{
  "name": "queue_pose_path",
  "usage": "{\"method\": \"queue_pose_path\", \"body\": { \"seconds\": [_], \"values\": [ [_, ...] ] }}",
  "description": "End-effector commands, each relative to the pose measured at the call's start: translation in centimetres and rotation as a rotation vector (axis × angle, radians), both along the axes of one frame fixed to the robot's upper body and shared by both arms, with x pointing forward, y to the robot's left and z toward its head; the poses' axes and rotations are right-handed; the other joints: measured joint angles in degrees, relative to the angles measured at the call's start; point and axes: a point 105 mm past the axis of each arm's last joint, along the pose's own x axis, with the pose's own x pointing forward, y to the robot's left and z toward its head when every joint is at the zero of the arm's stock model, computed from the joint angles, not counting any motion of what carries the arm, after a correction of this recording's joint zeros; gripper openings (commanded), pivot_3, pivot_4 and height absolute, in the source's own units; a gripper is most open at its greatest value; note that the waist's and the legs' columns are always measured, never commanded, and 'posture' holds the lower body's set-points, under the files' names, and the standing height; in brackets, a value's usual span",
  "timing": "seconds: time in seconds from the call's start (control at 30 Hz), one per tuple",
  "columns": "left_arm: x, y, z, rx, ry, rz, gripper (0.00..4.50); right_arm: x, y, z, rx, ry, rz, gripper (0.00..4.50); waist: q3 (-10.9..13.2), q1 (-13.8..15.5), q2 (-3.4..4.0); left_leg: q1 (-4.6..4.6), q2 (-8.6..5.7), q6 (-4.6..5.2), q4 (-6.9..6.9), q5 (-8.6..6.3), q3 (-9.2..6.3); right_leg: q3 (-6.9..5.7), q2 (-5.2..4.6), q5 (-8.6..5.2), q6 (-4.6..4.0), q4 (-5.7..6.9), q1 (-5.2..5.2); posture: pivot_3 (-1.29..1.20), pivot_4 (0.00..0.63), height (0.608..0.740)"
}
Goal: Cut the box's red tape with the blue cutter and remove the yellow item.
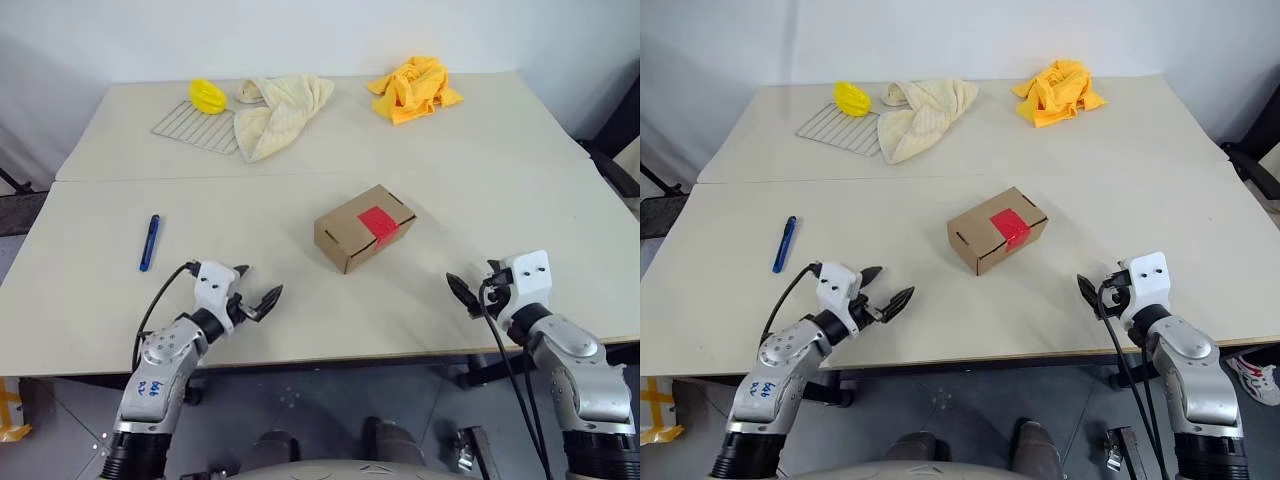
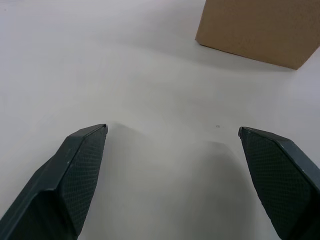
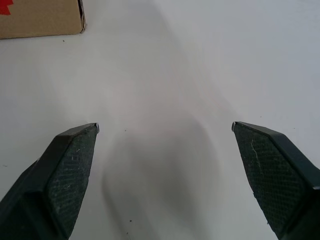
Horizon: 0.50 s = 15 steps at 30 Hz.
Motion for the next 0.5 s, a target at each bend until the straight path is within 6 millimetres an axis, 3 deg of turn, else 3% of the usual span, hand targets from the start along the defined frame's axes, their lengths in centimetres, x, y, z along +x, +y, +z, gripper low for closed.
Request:
{"method": "queue_pose_path", "body": {
  "seconds": [0.03,0.33,0.5],
  "values": [
    [0.4,-0.9,0.8,-0.016,-0.021,-0.028,4.47,-0.2,-0.4,1.3,-0.023,-0.043,-0.013,4.50,0.0,0.0,0.00,0.00,0.00,0.00,0.00,0.00,0.00,0.00,0.00,0.00,0.00,-0.01,0.00,0.00,0.150,0.740],
    [1.8,-1.6,-0.3,0.066,0.055,-0.001,4.47,-0.7,-0.3,1.4,-0.056,-0.022,-0.024,4.50,0.0,0.0,0.00,0.02,-0.02,0.01,0.00,0.00,0.00,0.00,0.00,0.00,0.00,0.01,0.04,0.00,0.150,0.740],
    [3.4,-1.8,-0.3,0.046,0.067,0.026,3.35,-0.7,1.1,1.4,-0.055,-0.012,0.042,3.28,0.0,0.2,0.01,0.05,-0.01,0.01,0.01,0.01,0.00,0.00,0.00,0.00,0.00,0.03,0.05,0.00,0.150,0.740]
  ]
}}
